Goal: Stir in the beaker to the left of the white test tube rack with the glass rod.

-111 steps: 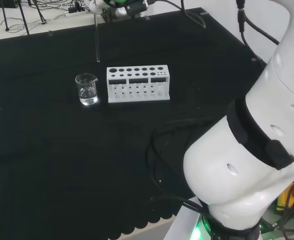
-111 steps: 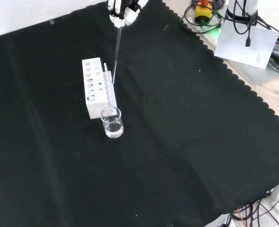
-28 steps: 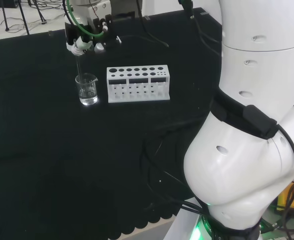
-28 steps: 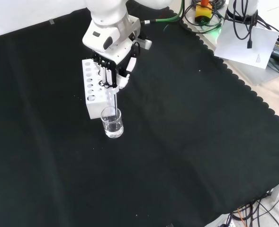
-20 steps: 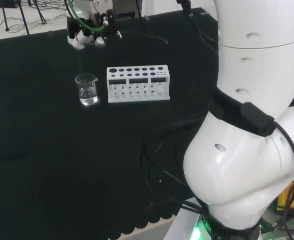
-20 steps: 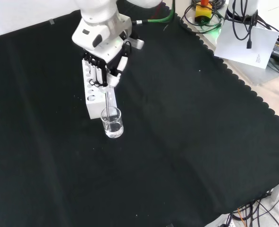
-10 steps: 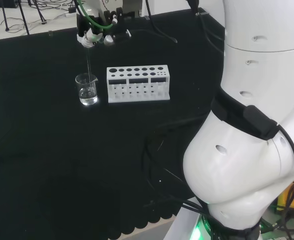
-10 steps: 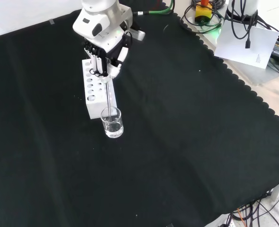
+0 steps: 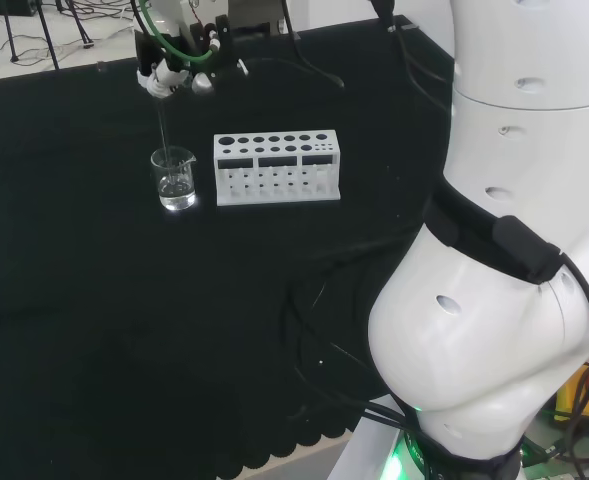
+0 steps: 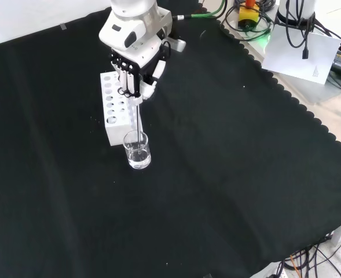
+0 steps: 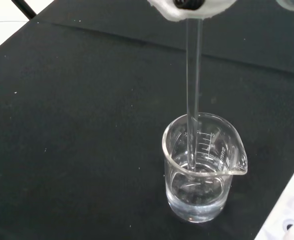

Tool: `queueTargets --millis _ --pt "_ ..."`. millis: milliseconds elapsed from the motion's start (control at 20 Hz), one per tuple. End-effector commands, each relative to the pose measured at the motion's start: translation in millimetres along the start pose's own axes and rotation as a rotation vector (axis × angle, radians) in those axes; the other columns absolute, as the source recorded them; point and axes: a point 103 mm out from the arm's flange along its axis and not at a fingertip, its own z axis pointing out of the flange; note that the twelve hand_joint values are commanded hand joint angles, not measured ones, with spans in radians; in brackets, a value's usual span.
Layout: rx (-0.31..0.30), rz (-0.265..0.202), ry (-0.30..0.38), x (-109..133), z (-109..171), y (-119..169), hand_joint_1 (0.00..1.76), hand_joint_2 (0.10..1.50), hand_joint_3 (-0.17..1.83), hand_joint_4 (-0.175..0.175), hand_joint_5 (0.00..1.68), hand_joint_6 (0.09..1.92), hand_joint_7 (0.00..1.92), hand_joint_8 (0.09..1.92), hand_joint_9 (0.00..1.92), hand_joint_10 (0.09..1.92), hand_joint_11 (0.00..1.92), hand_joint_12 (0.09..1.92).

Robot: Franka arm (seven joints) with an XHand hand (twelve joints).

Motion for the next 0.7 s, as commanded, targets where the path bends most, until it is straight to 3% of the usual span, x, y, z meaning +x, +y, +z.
queueTargets --millis 50,450,700 --pt "0.000 -0.001 0.001 -6 4 19 1.33 1.04 -0.17 -0.175 1.47 0.09 1.34 0.68 1.70 0.49 1.73 0.32" --pt "0.012 0.045 0.004 -33 12 9 1.33 1.04 -0.17 -0.175 1.47 0.09 1.34 0.69 1.70 0.48 1.73 0.32" --pt "0.020 0.060 0.005 -32 13 -7 1.33 1.04 -0.17 -0.175 1.47 0.09 1.34 0.68 1.70 0.48 1.73 0.32"
